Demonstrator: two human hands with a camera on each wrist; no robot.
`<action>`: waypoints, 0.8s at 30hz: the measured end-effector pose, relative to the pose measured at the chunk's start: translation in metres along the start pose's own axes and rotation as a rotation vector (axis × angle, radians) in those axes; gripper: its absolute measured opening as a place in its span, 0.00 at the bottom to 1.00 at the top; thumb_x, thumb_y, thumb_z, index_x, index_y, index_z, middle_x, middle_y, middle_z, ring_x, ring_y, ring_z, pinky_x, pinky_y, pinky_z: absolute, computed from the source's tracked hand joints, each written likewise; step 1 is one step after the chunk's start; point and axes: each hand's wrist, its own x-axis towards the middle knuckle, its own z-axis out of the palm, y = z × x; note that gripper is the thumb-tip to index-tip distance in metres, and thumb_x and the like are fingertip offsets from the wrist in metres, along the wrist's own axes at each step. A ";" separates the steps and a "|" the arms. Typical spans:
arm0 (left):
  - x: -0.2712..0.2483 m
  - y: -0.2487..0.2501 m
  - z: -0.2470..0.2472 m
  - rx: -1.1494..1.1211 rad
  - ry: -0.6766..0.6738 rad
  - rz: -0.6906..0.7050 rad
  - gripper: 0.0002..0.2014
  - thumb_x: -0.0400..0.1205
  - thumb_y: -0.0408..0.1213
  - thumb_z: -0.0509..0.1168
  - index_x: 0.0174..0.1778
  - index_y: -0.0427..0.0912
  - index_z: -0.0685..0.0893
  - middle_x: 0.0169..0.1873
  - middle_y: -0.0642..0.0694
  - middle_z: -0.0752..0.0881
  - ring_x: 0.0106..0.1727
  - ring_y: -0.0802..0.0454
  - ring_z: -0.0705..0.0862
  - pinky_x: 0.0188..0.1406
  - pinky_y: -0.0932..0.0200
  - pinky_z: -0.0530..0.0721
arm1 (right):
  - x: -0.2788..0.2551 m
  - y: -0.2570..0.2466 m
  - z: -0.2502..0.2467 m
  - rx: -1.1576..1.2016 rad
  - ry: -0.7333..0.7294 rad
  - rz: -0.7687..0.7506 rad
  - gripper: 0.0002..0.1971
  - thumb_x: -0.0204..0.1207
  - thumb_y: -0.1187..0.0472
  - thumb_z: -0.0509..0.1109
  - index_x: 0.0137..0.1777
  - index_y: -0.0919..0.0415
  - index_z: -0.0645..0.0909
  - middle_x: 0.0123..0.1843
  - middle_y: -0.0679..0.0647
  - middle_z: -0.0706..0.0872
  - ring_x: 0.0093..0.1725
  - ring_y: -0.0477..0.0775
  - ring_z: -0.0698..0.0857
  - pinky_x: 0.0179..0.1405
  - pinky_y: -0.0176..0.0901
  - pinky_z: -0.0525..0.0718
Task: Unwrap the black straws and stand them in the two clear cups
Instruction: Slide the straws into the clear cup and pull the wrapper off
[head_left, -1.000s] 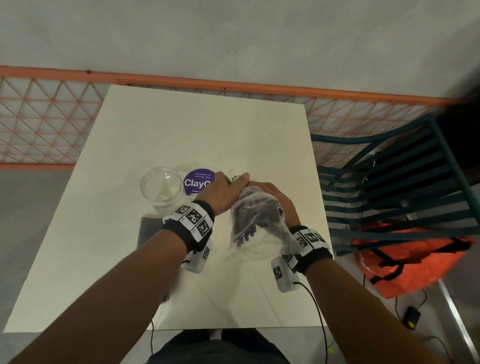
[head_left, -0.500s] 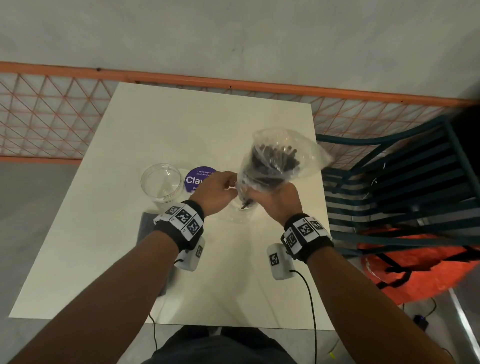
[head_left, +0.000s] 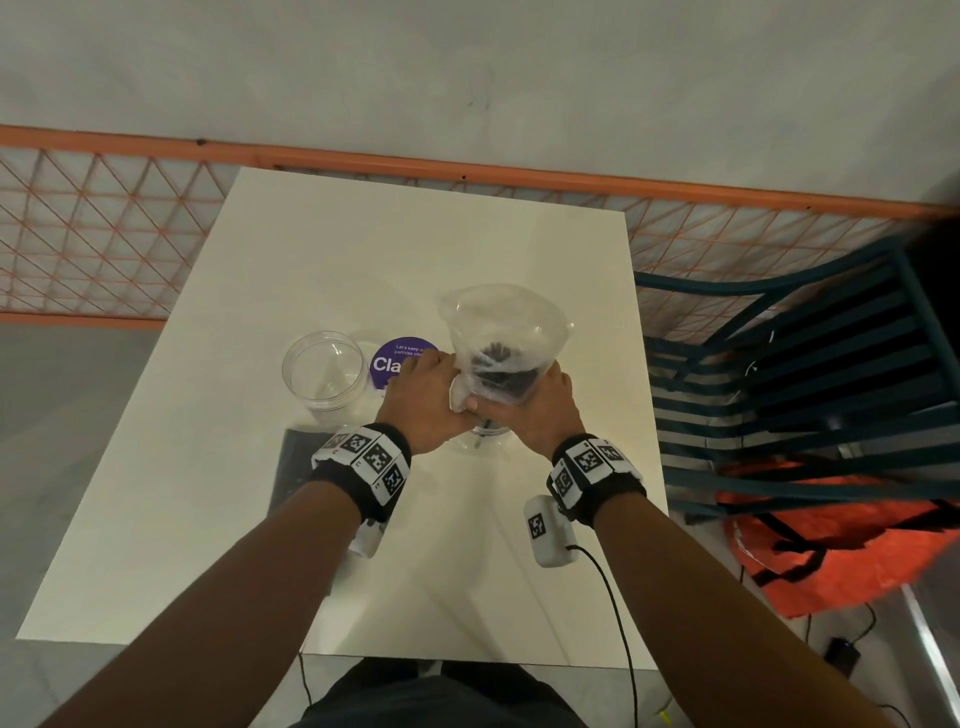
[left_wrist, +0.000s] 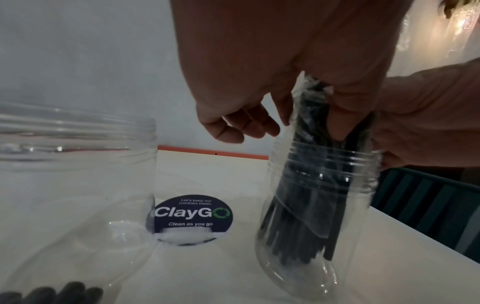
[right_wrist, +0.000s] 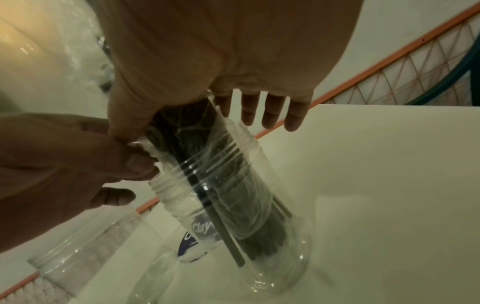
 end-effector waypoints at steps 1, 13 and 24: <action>0.000 -0.003 0.001 -0.047 -0.011 0.019 0.37 0.65 0.60 0.64 0.69 0.47 0.79 0.66 0.43 0.81 0.68 0.37 0.77 0.68 0.36 0.78 | -0.001 0.001 0.001 0.066 -0.004 0.032 0.53 0.43 0.20 0.77 0.69 0.44 0.75 0.62 0.44 0.85 0.63 0.50 0.83 0.62 0.52 0.84; 0.006 0.004 0.012 -0.197 0.095 0.027 0.44 0.64 0.61 0.80 0.75 0.56 0.72 0.64 0.51 0.86 0.67 0.43 0.79 0.69 0.39 0.78 | -0.006 0.013 0.014 -0.047 -0.254 0.154 0.33 0.74 0.45 0.70 0.76 0.58 0.72 0.76 0.61 0.76 0.76 0.65 0.74 0.77 0.61 0.72; 0.011 0.009 0.029 -0.172 0.196 -0.072 0.27 0.70 0.59 0.72 0.62 0.52 0.82 0.47 0.51 0.83 0.61 0.43 0.75 0.63 0.42 0.73 | -0.003 0.012 0.005 0.158 -0.192 -0.002 0.30 0.69 0.60 0.81 0.69 0.60 0.73 0.57 0.47 0.81 0.51 0.30 0.81 0.59 0.31 0.81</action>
